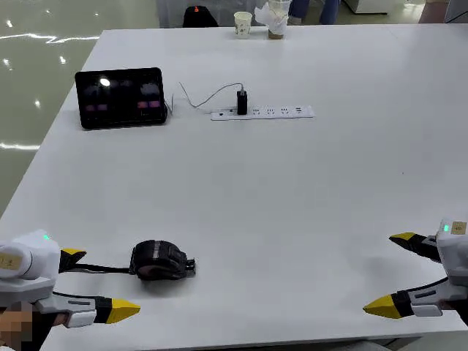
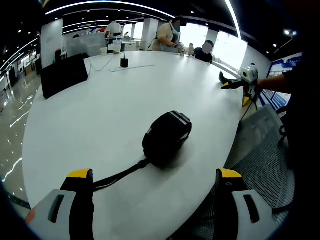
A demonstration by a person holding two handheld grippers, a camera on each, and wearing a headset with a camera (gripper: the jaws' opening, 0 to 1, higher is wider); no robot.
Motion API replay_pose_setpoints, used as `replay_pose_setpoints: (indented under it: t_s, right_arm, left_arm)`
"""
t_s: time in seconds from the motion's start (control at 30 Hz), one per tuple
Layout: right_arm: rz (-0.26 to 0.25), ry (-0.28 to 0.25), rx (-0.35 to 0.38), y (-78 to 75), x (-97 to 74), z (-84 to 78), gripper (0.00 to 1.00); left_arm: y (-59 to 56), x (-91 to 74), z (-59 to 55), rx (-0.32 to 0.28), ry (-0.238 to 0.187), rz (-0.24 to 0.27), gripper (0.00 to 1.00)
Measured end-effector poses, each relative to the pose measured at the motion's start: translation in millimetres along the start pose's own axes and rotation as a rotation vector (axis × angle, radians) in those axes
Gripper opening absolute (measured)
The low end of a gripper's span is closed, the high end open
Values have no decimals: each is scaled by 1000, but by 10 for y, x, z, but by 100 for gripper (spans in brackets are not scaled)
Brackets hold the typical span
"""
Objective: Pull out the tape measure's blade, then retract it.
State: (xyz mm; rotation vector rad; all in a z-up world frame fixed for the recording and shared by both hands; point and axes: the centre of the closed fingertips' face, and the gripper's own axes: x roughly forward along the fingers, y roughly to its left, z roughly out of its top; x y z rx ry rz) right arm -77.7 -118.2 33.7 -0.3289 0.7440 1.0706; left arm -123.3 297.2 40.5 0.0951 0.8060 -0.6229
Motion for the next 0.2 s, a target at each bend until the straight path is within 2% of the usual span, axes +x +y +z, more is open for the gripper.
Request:
replay_pose_setpoints:
  t_s: [0.2]
  right_arm:
    - [-2,-6,-1,-32,-18,33,99]
  left_arm:
    - [49,-26,5,-2,-4,10,99]
